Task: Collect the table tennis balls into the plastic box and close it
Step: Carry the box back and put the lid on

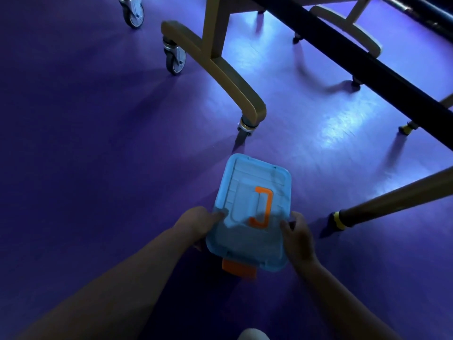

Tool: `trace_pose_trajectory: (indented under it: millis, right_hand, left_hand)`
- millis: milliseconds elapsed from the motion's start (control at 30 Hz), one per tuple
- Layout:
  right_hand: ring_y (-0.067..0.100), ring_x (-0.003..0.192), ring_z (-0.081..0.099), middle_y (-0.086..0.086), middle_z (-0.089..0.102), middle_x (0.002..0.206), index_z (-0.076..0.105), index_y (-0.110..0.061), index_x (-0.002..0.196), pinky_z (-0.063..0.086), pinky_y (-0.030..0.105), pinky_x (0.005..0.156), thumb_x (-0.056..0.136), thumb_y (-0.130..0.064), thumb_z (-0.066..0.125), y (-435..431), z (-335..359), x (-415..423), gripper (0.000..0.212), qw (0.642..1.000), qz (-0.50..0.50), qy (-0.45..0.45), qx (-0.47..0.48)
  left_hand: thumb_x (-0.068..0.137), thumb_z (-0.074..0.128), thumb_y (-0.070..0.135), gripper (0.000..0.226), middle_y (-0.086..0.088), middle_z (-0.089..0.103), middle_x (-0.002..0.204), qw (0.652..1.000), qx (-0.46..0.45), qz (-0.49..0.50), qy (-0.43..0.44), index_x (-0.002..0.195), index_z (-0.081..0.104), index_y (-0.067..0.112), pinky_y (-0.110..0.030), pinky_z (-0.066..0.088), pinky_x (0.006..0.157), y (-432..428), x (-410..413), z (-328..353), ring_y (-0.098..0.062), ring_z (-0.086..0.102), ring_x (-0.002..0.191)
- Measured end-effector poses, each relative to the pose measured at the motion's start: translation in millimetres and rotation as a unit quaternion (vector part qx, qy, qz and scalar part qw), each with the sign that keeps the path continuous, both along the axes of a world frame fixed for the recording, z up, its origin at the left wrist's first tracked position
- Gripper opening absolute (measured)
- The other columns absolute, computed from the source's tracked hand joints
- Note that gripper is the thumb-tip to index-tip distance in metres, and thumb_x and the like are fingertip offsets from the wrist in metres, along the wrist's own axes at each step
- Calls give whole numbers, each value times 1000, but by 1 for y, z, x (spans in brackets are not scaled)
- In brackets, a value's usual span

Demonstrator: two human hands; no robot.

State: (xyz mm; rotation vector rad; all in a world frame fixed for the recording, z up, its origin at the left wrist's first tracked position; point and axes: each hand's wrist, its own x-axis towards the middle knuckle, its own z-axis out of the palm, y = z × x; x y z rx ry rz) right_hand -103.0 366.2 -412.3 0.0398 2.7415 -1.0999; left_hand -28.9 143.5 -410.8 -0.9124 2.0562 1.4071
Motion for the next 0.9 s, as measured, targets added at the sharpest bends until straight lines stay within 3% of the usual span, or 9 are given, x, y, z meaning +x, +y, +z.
trace_pose_trajectory:
  millis: [67, 167, 267, 400, 467, 600, 667, 767, 900]
  right_hand:
    - [20, 71, 57, -1, 57, 74, 52, -6, 113, 43, 30, 60, 89, -16, 60, -5, 0, 0, 27, 1000, -20, -7, -22]
    - [25, 72, 61, 15, 64, 90, 51, -3, 114, 54, 37, 60, 87, -16, 63, -18, -7, 5, 33, 992, -55, -77, -82]
    - [26, 62, 64, 23, 62, 95, 52, 3, 110, 53, 30, 45, 89, -6, 59, -40, -5, 13, 25, 949, -96, -198, -228]
    - [26, 60, 65, 23, 65, 85, 62, 7, 95, 57, 36, 48, 90, 2, 52, -72, 2, 30, 12, 900, -67, -271, -335]
    - [25, 60, 66, 18, 68, 79, 63, 4, 90, 58, 35, 52, 90, 5, 51, -79, -1, 38, 12, 886, -58, -302, -347]
    - [23, 58, 59, 23, 64, 83, 64, 4, 85, 50, 30, 51, 80, -1, 66, -70, -9, 19, 8, 905, -146, -281, -285]
    - [22, 75, 54, 20, 54, 98, 56, 15, 107, 47, 28, 55, 75, -20, 76, -55, -13, -9, 51, 947, -174, -202, -177]
    - [33, 117, 51, 23, 48, 130, 33, 14, 134, 45, 42, 90, 68, -34, 81, -41, 2, -43, 94, 981, -152, -107, -52]
    - [35, 125, 45, 22, 42, 140, 33, 4, 138, 40, 44, 102, 51, -45, 61, -43, 14, -67, 104, 998, -27, -57, -9]
  left_hand:
    - [89, 51, 52, 57, -15, 60, 85, 999, -50, 6, 6, 101, 61, -3, -29, 47, 44, -3, -1, 3, -28, 60, 63]
    - [87, 58, 47, 49, -16, 63, 104, 984, -119, 116, 65, 104, 59, 0, -30, 40, 67, -18, -1, 5, -31, 59, 93]
    - [80, 73, 31, 47, -12, 59, 112, 955, -71, 255, 135, 113, 55, 3, -30, 38, 75, -33, 7, 6, -22, 52, 92]
    - [74, 80, 18, 73, -12, 51, 131, 943, -72, 283, 157, 135, 42, 6, -42, 47, 95, -44, 20, 6, -27, 52, 115]
    - [71, 81, 21, 82, -12, 50, 132, 942, -91, 300, 120, 138, 36, 5, -43, 47, 92, -43, 29, 2, -33, 49, 120]
    - [41, 89, 49, 95, -19, 64, 107, 894, 86, 435, 63, 113, 56, -3, -45, 57, 72, -30, 45, -16, -35, 66, 91]
    - [57, 87, 36, 61, -18, 68, 94, 884, 139, 441, 72, 101, 64, 1, -39, 56, 62, -24, 46, -31, -30, 66, 72]
    - [59, 85, 27, 41, -14, 70, 90, 904, 67, 415, 83, 86, 63, 7, -40, 58, 67, -15, 48, -11, -26, 67, 74]
    - [72, 78, 26, 35, -1, 59, 89, 932, -103, 329, 109, 94, 56, 8, -24, 39, 53, -9, 54, 0, -17, 56, 77]
